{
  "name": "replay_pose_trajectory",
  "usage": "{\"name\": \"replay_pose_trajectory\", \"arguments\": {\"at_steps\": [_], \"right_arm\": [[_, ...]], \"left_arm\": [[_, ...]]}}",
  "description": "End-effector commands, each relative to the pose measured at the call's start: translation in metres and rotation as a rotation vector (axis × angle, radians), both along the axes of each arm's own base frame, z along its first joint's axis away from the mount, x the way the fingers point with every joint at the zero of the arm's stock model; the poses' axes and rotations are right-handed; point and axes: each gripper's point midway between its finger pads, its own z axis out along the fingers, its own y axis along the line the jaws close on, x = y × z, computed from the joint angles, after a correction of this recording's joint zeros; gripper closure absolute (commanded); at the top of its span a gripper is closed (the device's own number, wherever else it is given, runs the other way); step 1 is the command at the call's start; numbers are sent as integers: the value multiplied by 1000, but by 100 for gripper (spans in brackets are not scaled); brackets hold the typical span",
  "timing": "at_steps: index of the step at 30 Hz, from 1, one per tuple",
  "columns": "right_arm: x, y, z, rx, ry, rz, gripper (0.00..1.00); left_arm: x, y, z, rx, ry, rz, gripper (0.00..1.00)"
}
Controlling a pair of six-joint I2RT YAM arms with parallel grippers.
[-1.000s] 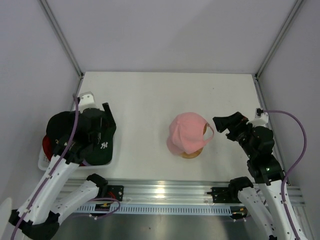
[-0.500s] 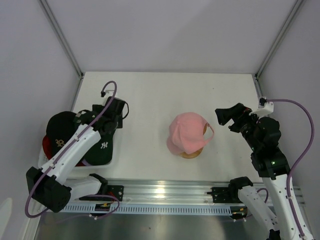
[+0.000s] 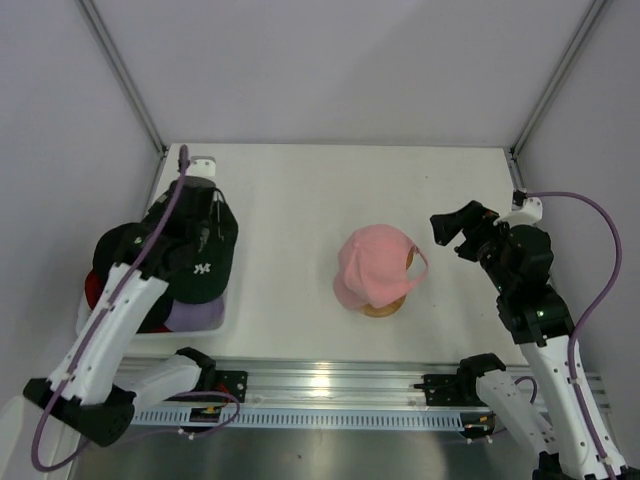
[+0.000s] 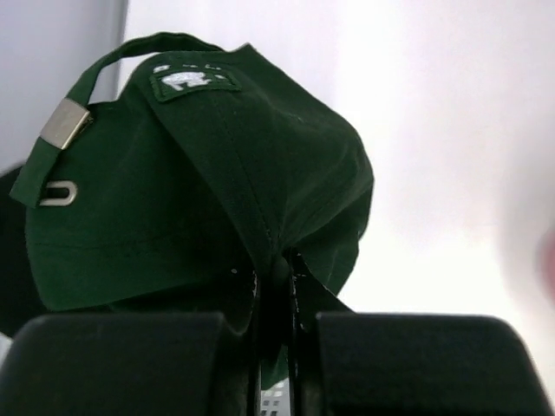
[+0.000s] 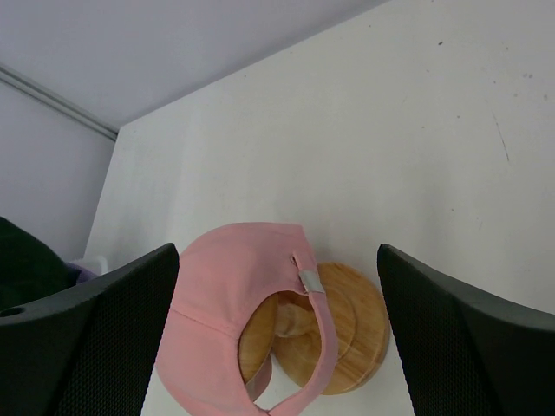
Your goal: Stack the hats
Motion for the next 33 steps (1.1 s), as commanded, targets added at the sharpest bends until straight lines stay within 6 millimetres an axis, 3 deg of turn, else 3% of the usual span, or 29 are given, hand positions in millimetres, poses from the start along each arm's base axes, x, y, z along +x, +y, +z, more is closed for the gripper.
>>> {"name": "replay_pose_trajectory", "arguments": {"at_steps": [1,3,4,5,7,13,14,17,19,20,23,30,33], "right_arm": [[11,-2,10,-1,-18,-21,0],[13,-2,11,10,-15,-24,1],[16,-5,10,12,-9,-39,0],[18,-7,9,12,-4,-48,0],[20,-10,12,25,-3,-60,0],[22,-19,14,35,20,-63,0],[20,-21,15,32,23,-67,0],[16,-27,15,18,24,-87,0],[13,-32,17,9,23,-104,0],[10,-33,17,8,35,-106,0],[6,-34,16,5,50,-110,0],[-5,-36,25,21,34,-119,0],[-13,-38,28,23,28,-127,1]], "left_arm": [[-28,-30,77,-136,-164,-295,99],[-41,-48,99,-168,-229,-465,99],[-50,-77,107,-241,-244,-634,99],[-55,-89,111,-262,-252,-714,99],[-61,-124,115,-348,-229,-893,99],[-56,-195,114,-389,-192,-1288,99],[-67,-209,118,-399,-214,-1416,99],[-72,-232,131,-386,-312,-1627,99],[-90,-242,146,-411,-380,-1804,99],[-93,-249,144,-411,-402,-1898,99],[-101,-255,156,-369,-453,-2037,99],[-85,-297,122,-370,-191,-2165,99],[-77,-312,105,-341,-158,-2198,99]]}}
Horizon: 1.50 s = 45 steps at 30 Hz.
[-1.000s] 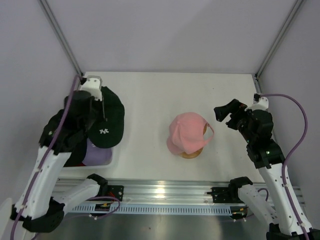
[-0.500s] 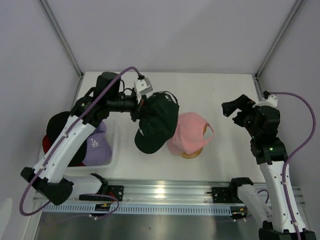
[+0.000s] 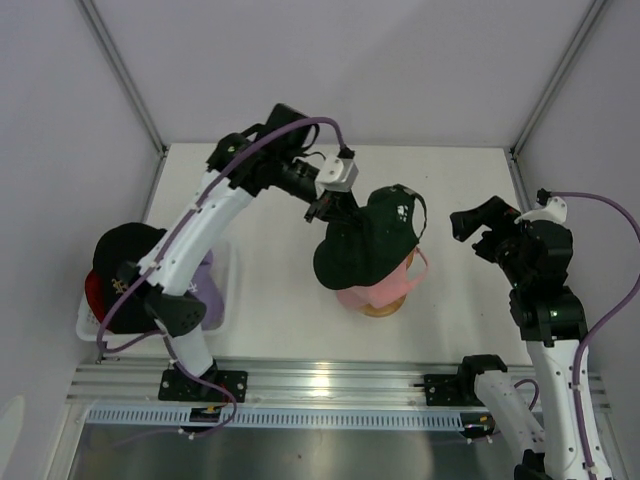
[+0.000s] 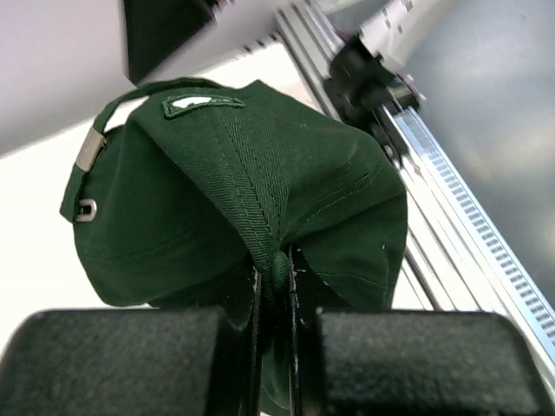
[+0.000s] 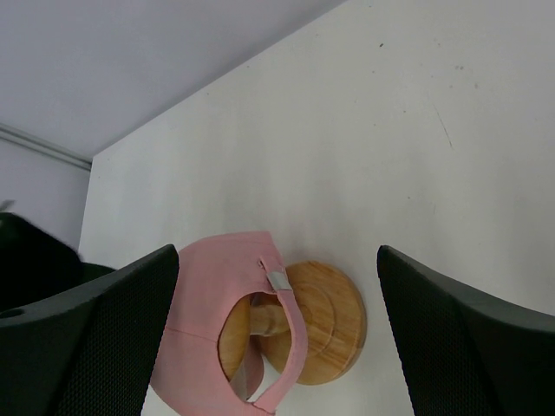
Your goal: Stack the hats
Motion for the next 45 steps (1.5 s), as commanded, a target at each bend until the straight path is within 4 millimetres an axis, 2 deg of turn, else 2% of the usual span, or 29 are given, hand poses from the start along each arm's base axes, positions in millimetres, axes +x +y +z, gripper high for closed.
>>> {"name": "replay_pose_trajectory", "arguments": {"at_steps": [1,5,8,9,11,13,15,20,24,30,34,35,41,43,45], "right_arm": [[-16,-3,23,11,-51,-11,0],[-27,-7,23,12,-45,-34,0],[-33,5,25,24,-59,34,0],[-35,15,25,39,-59,95,1],[-32,28,15,54,-52,166,0],[-33,46,13,85,-58,274,0],[-35,61,1,125,-31,366,1],[-30,72,-18,153,-11,429,0],[-29,75,-17,134,-40,461,2],[-14,69,-25,99,-24,417,12],[-1,67,-26,65,12,365,27],[4,66,-31,36,34,340,29],[8,73,-43,-34,88,337,37],[7,71,-48,-45,118,322,46],[4,60,-51,-66,152,270,53]], "left_arm": [[-8,-7,-25,45,-1,-98,99],[0,-11,-41,75,8,-99,99],[4,-13,-57,114,5,-102,99],[7,-14,-62,123,2,-99,99],[12,-16,-71,143,3,-93,99],[13,-18,-74,140,9,-100,99],[8,-18,-75,129,29,-124,99],[2,-20,-74,98,37,-161,99],[6,-22,-79,105,39,-157,99],[7,-24,-80,102,55,-157,99],[10,-25,-83,118,61,-137,99],[12,-25,-83,118,55,-133,99],[12,-26,-78,106,42,-130,99],[12,-25,-81,116,52,-124,99],[15,-25,-85,135,54,-110,99]]}}
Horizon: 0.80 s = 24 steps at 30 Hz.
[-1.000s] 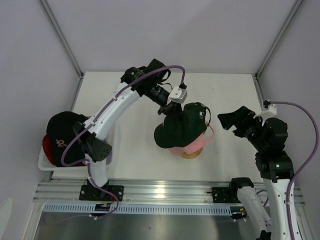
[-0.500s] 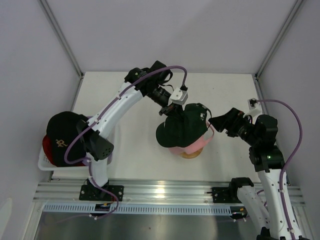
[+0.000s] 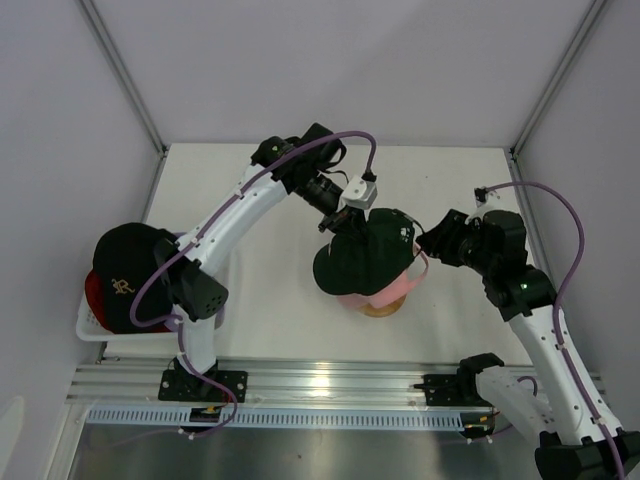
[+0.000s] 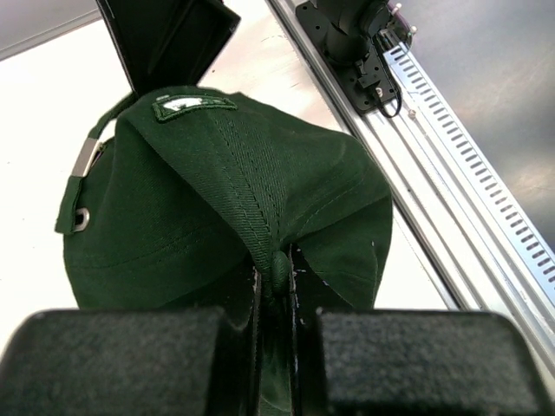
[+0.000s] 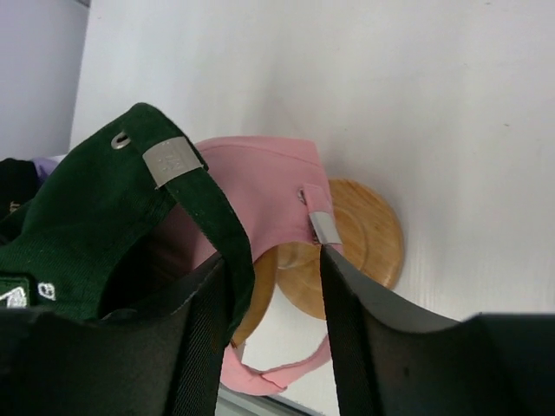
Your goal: Stack the hats
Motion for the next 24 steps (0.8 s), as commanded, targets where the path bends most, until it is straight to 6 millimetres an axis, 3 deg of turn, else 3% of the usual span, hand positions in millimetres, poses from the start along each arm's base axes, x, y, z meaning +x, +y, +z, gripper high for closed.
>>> {"name": "replay_pose_trajectory", "arguments": {"at_steps": [1,4,8,15,16,19,20,24], "right_arm": [[0,-21,13,-68,-12,-100,53],[-11,-38,23,-102,-7,-175,59],[-23,-41,32,-99,-11,-174,71],[-35,-28,7,-41,87,-130,76],[-38,-25,-4,-28,113,-122,76],[-41,-25,-12,-11,112,-125,72],[-40,-25,-14,-12,115,-126,66],[-35,-23,-7,-6,81,-117,49]], "left_arm": [[-2,-3,5,-24,-5,-5,99],[3,-2,-2,10,-2,27,98],[10,0,-9,32,7,63,98],[30,16,-25,116,-26,174,93],[32,17,-24,118,-31,184,92],[29,19,-21,119,-16,190,76],[28,19,-20,117,-6,189,67],[22,19,-18,116,21,184,48]]}}
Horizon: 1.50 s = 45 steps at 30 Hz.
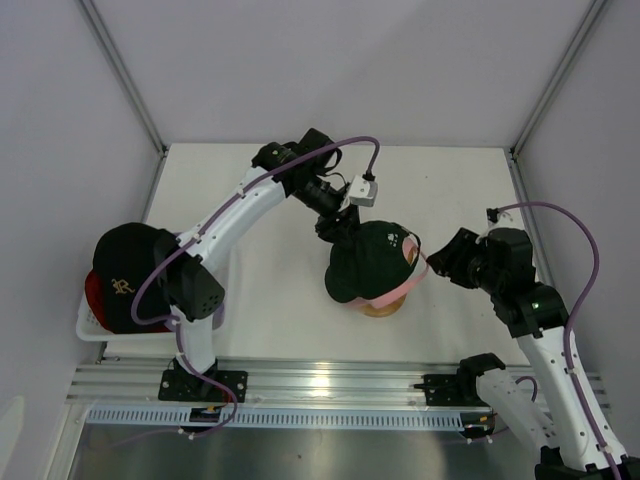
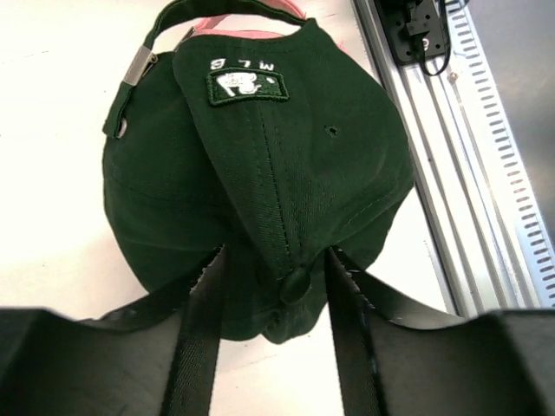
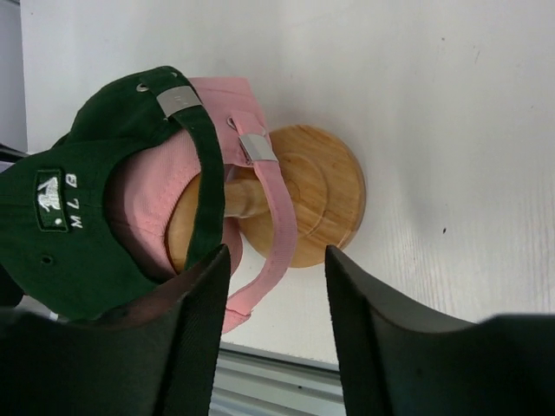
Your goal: Stack the hats
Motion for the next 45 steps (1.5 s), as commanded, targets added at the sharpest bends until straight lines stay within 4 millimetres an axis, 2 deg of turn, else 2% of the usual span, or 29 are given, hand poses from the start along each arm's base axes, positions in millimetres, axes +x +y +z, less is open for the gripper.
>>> {"name": "replay_pose_trajectory", "arguments": {"at_steps": [1,5,8,9,10,11,12,13,14,15,19,22,23,25,26,28,29,34,38,41,45], "right_arm": [[7,7,19,35,-74,18,47],[14,8,25,30,-87,21,34],[20,10,36,35,-121,26,31],[21,11,40,39,-133,30,31],[23,12,44,45,-144,38,31],[27,15,45,50,-153,46,30],[28,17,44,53,-151,54,30],[29,19,40,57,-140,66,30],[33,22,34,55,-116,79,30],[34,24,31,54,-106,88,30],[37,28,24,41,-79,116,30],[38,23,33,16,-109,109,29],[38,23,37,9,-123,115,28],[39,22,39,1,-127,111,27],[39,22,38,-1,-124,115,27],[41,24,34,-2,-104,121,27],[41,24,32,-3,-93,122,28],[45,23,41,-12,-115,115,31],[47,30,27,-10,-73,154,42],[46,40,19,-4,-52,190,43],[44,43,23,-16,-69,197,41]], "left_arm": [[-11,3,27,-55,-22,-7,47],[-21,3,37,-77,-34,-29,40],[-20,3,46,-101,-48,7,38],[-19,3,46,-105,-44,28,34],[-11,-1,56,-146,-97,59,19],[-9,-2,63,-148,-48,138,1],[8,-11,72,-202,-89,201,1],[23,-6,88,-222,-143,316,0],[29,-5,86,-220,-53,441,0],[40,-6,95,-266,-62,502,0],[45,2,112,-296,-35,608,0],[45,10,120,-305,-43,665,1],[44,15,114,-294,-45,689,1],[45,19,117,-313,-66,710,1],[44,21,104,-289,-54,718,1],[43,26,103,-294,-63,737,0],[42,27,96,-283,-58,739,0],[39,33,94,-287,-66,750,0],[38,36,89,-280,-66,759,1],[39,43,80,-261,-64,779,0],[43,62,64,-252,-14,851,1]]}}
